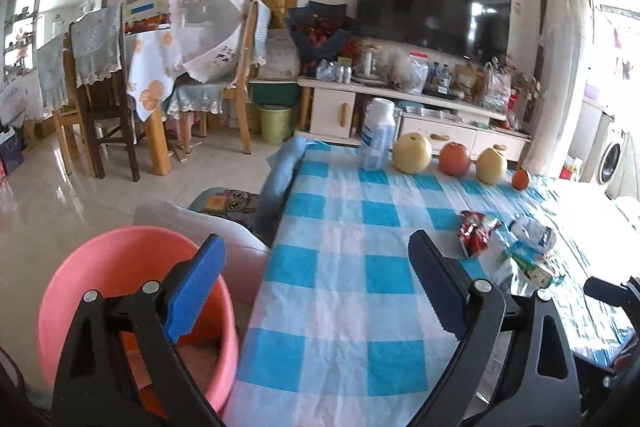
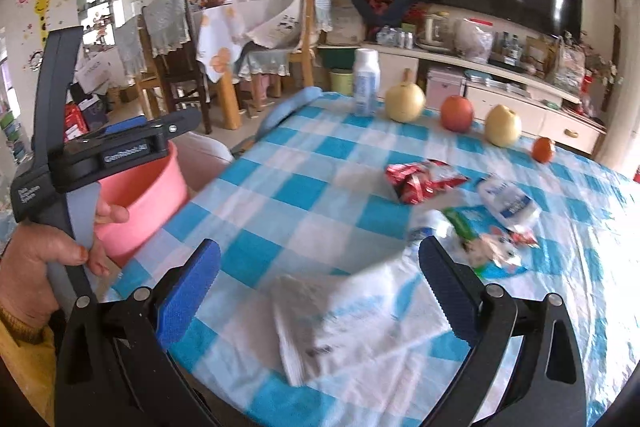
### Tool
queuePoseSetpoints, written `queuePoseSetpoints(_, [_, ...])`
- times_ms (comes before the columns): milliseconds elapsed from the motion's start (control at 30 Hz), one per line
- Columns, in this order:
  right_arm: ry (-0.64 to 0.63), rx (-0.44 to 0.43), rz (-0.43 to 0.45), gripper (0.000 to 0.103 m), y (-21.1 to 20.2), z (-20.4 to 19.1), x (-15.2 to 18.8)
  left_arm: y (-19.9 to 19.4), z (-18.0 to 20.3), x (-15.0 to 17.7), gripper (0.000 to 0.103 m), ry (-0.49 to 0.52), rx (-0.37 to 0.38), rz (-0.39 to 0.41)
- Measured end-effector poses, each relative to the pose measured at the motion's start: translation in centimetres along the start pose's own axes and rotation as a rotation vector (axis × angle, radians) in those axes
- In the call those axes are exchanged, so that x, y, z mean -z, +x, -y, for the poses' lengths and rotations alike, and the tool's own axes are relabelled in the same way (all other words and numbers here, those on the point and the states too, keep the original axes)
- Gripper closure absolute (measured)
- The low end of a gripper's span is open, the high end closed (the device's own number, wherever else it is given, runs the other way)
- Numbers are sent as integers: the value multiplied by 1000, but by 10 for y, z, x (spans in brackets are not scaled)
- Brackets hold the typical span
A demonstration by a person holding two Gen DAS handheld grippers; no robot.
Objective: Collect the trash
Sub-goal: 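Move both empty tools back over the table toward the remaining items, then grasp the white feather-print wipes package with the left tool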
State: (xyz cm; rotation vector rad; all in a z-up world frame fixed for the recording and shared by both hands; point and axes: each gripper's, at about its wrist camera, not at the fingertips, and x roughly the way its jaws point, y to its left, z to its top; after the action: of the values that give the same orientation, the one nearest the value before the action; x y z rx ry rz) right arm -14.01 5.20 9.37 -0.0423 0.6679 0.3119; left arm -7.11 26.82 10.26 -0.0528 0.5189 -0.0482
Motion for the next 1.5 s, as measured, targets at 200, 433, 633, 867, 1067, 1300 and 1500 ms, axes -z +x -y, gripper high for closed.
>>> queuePoseSetpoints(200, [71,29,-60,5,2,30,13,-1,22,5,10,24,44,-12])
queuePoseSetpoints(433, [122,-12,-108,5,3,56,30,-3,57,15,10,102,75,-28])
queuePoseSetpoints(633, [142,-15,-117,5,-6,77,35,-3,83,21,10,157,104,-46])
queuePoseSetpoints(867, [182,8,-101,5,-21,111,34,-1,112,31,10,224,186,-93])
queuePoseSetpoints(1067, [311,-12,-49,5,-41,159,35,-1,146,48,10,345,268,-151])
queuePoseSetpoints(1300, [368,33,10,5,-51,204,36,6,179,74,10,508,311,-234])
queuePoseSetpoints(1500, [425,-24,4,5,-42,232,40,18,190,88,10,570,327,-300])
